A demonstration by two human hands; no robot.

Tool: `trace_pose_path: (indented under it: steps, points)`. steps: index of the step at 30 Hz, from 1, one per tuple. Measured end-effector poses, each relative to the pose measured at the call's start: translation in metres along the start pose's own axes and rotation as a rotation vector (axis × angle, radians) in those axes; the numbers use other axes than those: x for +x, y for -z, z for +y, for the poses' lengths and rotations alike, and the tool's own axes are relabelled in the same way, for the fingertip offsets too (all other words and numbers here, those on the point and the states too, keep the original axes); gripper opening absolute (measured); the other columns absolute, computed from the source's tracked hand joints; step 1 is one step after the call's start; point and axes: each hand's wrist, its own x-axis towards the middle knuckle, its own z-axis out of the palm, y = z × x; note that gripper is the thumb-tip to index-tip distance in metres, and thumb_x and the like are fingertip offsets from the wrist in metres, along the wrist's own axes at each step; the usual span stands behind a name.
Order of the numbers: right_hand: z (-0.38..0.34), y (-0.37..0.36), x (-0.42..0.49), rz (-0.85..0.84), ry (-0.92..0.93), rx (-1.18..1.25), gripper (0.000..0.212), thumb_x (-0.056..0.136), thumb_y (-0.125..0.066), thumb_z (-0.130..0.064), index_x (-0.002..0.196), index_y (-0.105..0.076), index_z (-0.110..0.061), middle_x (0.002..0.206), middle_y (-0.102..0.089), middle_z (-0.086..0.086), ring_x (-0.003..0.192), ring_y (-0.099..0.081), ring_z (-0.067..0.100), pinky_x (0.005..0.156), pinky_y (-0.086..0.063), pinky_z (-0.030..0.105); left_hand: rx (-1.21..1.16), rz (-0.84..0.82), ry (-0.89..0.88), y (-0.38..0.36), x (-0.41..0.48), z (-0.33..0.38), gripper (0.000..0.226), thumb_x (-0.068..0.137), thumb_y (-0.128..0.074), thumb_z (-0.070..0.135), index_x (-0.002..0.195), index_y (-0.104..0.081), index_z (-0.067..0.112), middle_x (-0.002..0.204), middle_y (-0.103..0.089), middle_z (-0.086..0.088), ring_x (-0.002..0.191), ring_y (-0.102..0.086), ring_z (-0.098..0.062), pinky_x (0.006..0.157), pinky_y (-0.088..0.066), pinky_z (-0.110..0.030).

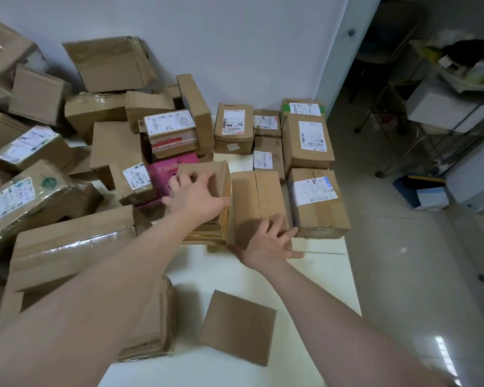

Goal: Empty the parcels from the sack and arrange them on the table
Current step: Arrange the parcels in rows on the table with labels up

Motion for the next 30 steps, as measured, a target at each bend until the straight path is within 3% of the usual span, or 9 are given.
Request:
trace_pose_path:
  steps: [4, 7, 10, 14, 16, 19, 23, 27, 30]
  points:
    - [0.0, -0.013, -0.004, 0.184, -0.012, 0.133, 0.105, 0.066, -0.075, -0.06, 0.143, -0.018, -0.017, 0.156, 0.0, 0.006, 0.139, -0.007, 0.048, 0.105, -0.035, 0.058, -0.01, 0.001, -0.085, -0.001, -0.005, -0.019, 0.08, 0.076, -0.064, 0.059, 0.145, -0.029, 0.04, 0.152, -0.02, -0.003, 0.138, -0.014, -0.032, 0.108, -0.025, -0.059]
    - [0.014, -0.011, -0.007, 0.263, 0.018, 0.523, 0.091, 0.068, -0.074, -0.048, 0.141, -0.027, -0.019, 0.147, -0.018, 0.004, 0.133, -0.024, 0.037, 0.106, -0.034, 0.046, -0.102, 0.014, -0.068, 0.004, 0.0, -0.031, 0.08, 0.075, -0.062, 0.06, 0.145, -0.03, 0.041, 0.153, -0.021, -0.002, 0.139, -0.013, -0.033, 0.107, -0.026, -0.06]
    - [0.031, -0.003, -0.017, 0.109, 0.014, 1.029, 0.072, 0.081, -0.07, -0.04, 0.14, -0.031, -0.027, 0.141, -0.028, -0.001, 0.121, -0.046, 0.022, 0.096, -0.051, 0.044, -0.175, 0.013, -0.047, 0.008, 0.003, -0.035, 0.078, 0.078, -0.061, 0.059, 0.146, -0.028, 0.042, 0.154, -0.021, -0.004, 0.141, -0.013, -0.033, 0.108, -0.025, -0.06]
    - [0.029, -0.001, -0.025, -0.076, -0.019, 1.478, 0.055, 0.088, -0.067, -0.032, 0.136, -0.046, -0.016, 0.126, -0.043, -0.003, 0.123, -0.045, 0.031, 0.079, -0.059, 0.053, -0.231, 0.01, -0.053, 0.011, 0.002, -0.038, 0.075, 0.081, -0.06, 0.056, 0.147, -0.027, 0.042, 0.155, -0.02, -0.004, 0.141, -0.013, -0.033, 0.108, -0.023, -0.06]
    - [0.019, -0.003, -0.024, -0.099, -0.019, 1.548, 0.054, 0.083, -0.069, -0.03, 0.131, -0.051, -0.013, 0.122, -0.046, 0.0, 0.122, -0.045, 0.036, 0.079, -0.059, 0.055, -0.249, 0.007, -0.059, 0.011, 0.003, -0.041, 0.075, 0.081, -0.059, 0.055, 0.147, -0.027, 0.042, 0.155, -0.02, -0.004, 0.141, -0.013, -0.033, 0.108, -0.023, -0.06]
    - [-0.003, 0.003, -0.017, -0.149, -0.036, 1.528, 0.061, 0.068, -0.071, -0.042, 0.12, -0.058, -0.015, 0.129, -0.049, 0.008, 0.121, -0.048, 0.034, 0.081, -0.059, 0.054, -0.257, 0.01, -0.061, 0.013, 0.008, -0.048, 0.072, 0.081, -0.058, 0.053, 0.146, -0.029, 0.043, 0.154, -0.022, -0.003, 0.141, -0.012, -0.032, 0.109, -0.024, -0.059]
    - [-0.032, 0.015, 0.01, 0.007, -0.017, 1.464, 0.032, 0.096, -0.05, -0.015, 0.127, -0.058, -0.015, 0.12, -0.062, 0.005, 0.11, -0.058, 0.019, 0.097, -0.053, 0.041, -0.295, 0.003, -0.073, 0.013, 0.017, -0.053, 0.073, 0.082, -0.06, 0.051, 0.146, -0.027, 0.043, 0.154, -0.019, -0.001, 0.142, -0.01, -0.033, 0.109, -0.024, -0.059]
    - [-0.054, 0.017, 0.031, 0.205, 0.011, 1.308, 0.047, 0.088, -0.049, 0.003, 0.132, -0.053, -0.014, 0.122, -0.065, 0.008, 0.111, -0.061, 0.024, 0.099, -0.05, 0.035, -0.346, -0.006, -0.093, 0.012, 0.024, -0.048, 0.074, 0.082, -0.061, 0.049, 0.147, -0.027, 0.042, 0.154, -0.019, 0.0, 0.141, -0.01, -0.032, 0.11, -0.025, -0.059]
    - [-0.062, 0.019, 0.031, 0.17, -0.011, 1.354, 0.056, 0.092, -0.055, -0.007, 0.144, -0.038, -0.019, 0.134, -0.052, 0.001, 0.116, -0.053, 0.017, 0.1, -0.04, 0.029, -0.472, 0.023, -0.083, 0.016, 0.02, -0.047, 0.071, 0.082, -0.061, 0.047, 0.146, -0.03, 0.041, 0.152, -0.025, 0.0, 0.139, -0.015, -0.028, 0.11, -0.026, -0.056]
